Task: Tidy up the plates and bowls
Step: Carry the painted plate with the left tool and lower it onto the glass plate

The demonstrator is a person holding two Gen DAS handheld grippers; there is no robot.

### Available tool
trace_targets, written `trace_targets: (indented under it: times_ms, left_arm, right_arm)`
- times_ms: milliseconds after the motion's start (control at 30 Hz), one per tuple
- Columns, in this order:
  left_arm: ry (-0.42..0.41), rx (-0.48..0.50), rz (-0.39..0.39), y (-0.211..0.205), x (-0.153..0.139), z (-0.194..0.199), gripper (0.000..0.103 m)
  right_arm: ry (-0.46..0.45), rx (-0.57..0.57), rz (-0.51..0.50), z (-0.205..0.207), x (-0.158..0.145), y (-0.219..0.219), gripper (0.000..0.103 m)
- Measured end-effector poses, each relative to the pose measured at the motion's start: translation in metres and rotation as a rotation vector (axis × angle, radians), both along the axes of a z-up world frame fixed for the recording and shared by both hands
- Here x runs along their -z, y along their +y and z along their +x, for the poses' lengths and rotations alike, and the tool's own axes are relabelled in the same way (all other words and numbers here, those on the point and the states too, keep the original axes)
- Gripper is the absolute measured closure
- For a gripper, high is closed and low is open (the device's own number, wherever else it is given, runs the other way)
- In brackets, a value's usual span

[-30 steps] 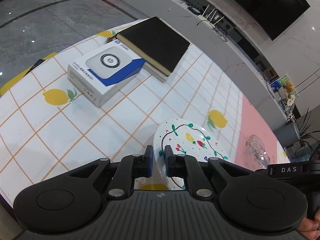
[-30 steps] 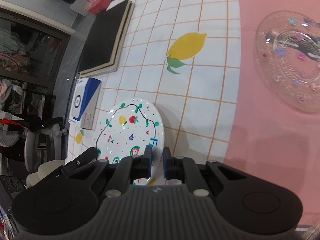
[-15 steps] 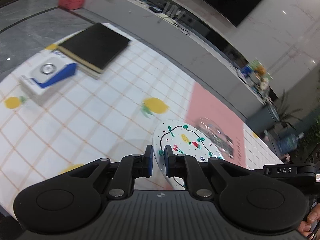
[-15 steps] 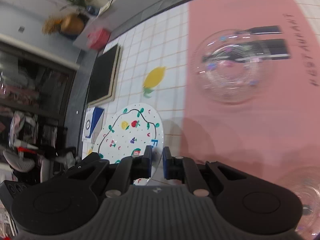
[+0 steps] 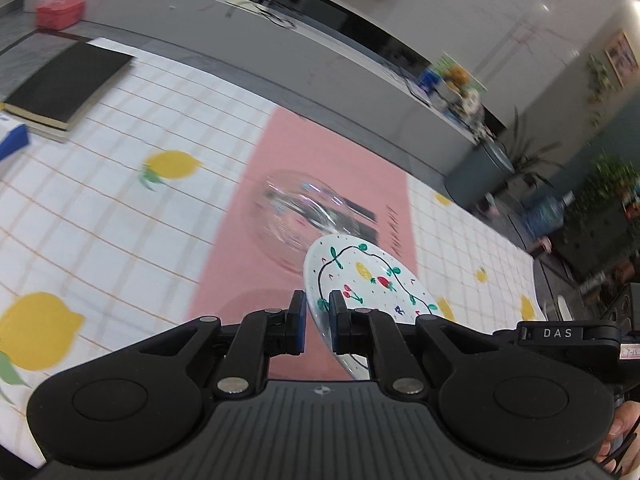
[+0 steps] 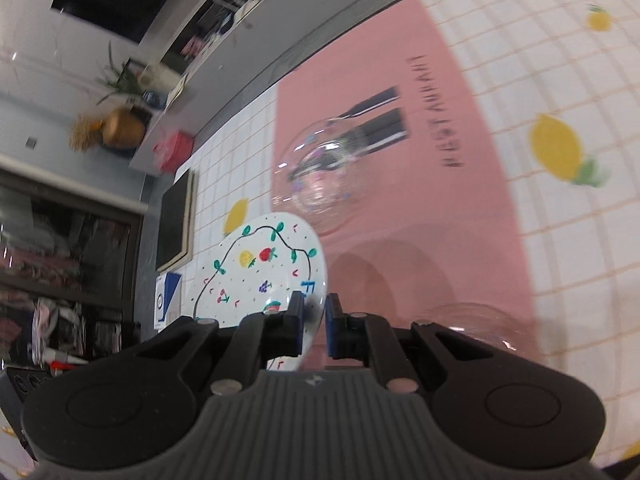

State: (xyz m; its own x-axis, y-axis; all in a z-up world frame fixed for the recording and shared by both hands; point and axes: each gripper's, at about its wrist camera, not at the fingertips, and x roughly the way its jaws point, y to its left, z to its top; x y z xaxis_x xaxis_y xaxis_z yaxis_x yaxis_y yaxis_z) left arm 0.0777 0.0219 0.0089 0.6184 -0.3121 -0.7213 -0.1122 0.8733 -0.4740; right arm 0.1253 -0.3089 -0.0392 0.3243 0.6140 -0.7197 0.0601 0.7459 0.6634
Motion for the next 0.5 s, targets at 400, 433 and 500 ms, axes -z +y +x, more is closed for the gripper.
trace_targets:
  times_ms: [400, 433, 500]
  left_arm:
    - [0.057, 0.141, 0.03, -0.08, 0.017, -0.004, 0.09]
    - [0.065, 0.148, 0.033, -0.084, 0.019, -0.005, 0.09]
    - [0.081, 0.158, 0.041, -0.09, 0.024, -0.007, 0.09]
  right_arm:
    - [0.041, 0.111, -0.011, -0.031, 0.025, -0.085, 0.094]
    - [0.047, 0.115, -0.011, -0.034, 0.028, -0.088, 0.094]
    - [0.06, 0.119, -0.012, -0.037, 0.035, -0.093, 0.094]
